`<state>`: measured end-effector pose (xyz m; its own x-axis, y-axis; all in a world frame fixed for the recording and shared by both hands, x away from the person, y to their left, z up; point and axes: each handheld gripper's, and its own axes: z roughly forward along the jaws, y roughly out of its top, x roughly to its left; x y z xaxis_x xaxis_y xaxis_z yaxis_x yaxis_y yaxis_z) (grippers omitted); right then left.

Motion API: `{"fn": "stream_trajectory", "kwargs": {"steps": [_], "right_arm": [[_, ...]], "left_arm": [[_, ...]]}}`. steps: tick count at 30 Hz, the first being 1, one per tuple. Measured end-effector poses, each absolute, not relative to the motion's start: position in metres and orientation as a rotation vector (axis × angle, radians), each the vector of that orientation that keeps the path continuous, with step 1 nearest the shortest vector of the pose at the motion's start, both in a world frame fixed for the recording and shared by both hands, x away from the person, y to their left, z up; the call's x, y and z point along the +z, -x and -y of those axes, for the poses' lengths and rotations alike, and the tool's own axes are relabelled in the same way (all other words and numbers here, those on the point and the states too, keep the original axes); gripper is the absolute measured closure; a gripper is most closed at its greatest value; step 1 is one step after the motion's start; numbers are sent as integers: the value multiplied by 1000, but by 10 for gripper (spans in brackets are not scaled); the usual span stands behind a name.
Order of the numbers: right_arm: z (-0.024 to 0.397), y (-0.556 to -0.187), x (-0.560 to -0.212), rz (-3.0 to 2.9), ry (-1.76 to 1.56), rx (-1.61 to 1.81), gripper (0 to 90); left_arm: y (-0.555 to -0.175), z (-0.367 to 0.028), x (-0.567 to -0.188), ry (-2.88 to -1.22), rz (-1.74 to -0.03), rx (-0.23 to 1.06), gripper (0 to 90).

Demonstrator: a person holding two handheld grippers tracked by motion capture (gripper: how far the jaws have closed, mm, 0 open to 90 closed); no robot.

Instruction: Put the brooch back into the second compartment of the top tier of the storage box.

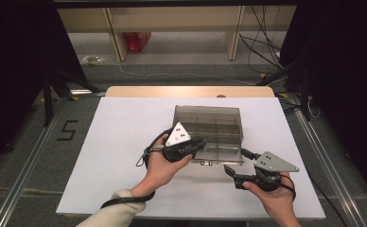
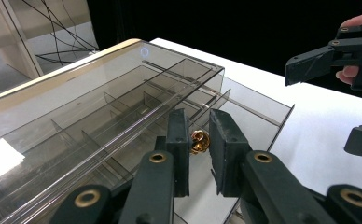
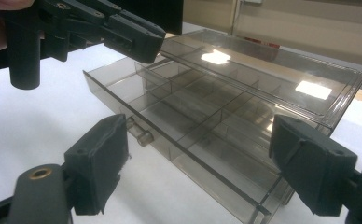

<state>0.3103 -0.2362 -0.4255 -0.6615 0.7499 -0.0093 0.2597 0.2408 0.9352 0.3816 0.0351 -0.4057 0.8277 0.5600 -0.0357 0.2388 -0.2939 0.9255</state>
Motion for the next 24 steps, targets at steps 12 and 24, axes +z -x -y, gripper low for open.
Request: {"fn": "stream_trajectory", "kwargs": {"steps": [12,24], "right_arm": [[236,-310,-426,-2060,-919,1416,206],[236,-310,-426,-2060,-919,1417,206]], "left_arm": [[-382,-34,-408,-1894,-601,347,783],[-381,-31,-411,-1909,-597,343,783]]}}
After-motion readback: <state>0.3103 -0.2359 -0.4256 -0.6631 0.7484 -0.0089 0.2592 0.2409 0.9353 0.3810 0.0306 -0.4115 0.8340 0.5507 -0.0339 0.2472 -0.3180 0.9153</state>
